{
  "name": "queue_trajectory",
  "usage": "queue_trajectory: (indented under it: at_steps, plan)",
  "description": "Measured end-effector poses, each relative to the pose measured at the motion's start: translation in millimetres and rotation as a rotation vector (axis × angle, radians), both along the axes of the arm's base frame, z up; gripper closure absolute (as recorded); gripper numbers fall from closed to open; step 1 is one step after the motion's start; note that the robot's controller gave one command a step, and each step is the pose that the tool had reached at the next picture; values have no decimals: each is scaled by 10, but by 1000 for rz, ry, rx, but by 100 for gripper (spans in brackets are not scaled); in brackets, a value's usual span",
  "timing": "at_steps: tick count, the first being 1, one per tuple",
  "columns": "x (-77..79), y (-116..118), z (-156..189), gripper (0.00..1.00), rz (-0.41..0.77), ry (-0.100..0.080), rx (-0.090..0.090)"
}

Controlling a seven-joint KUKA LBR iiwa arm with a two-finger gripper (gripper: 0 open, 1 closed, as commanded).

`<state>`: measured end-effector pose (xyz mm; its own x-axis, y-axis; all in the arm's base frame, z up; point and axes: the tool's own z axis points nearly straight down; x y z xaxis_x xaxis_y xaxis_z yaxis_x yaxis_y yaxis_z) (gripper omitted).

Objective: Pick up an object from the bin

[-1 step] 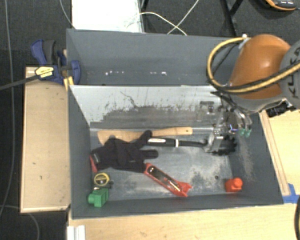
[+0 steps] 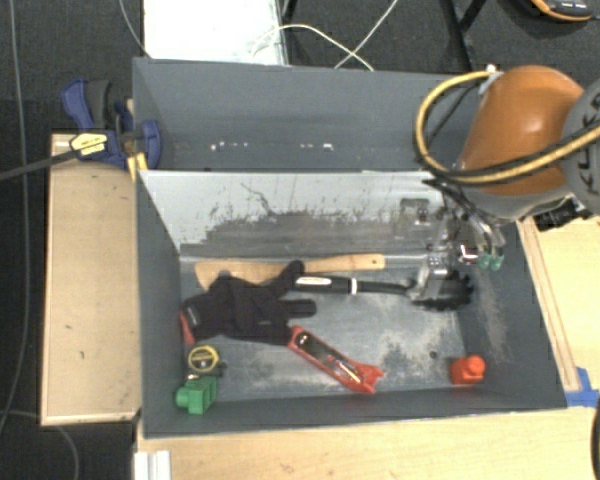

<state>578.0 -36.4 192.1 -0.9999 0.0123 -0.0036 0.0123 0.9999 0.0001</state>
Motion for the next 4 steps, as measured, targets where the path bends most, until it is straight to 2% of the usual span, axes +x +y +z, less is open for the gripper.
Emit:
queue_trajectory:
  at_steps: [1, 2, 3, 4]
  plan:
    - [151, -83, -1220, 0, -213, 0, 2]
    - [38, -260, -623, 0, -175, -10, 1]
    - [10, 56, -919, 0, -374, 8, 4]
    - [6, -145, -1214, 0, -401, -10, 3]
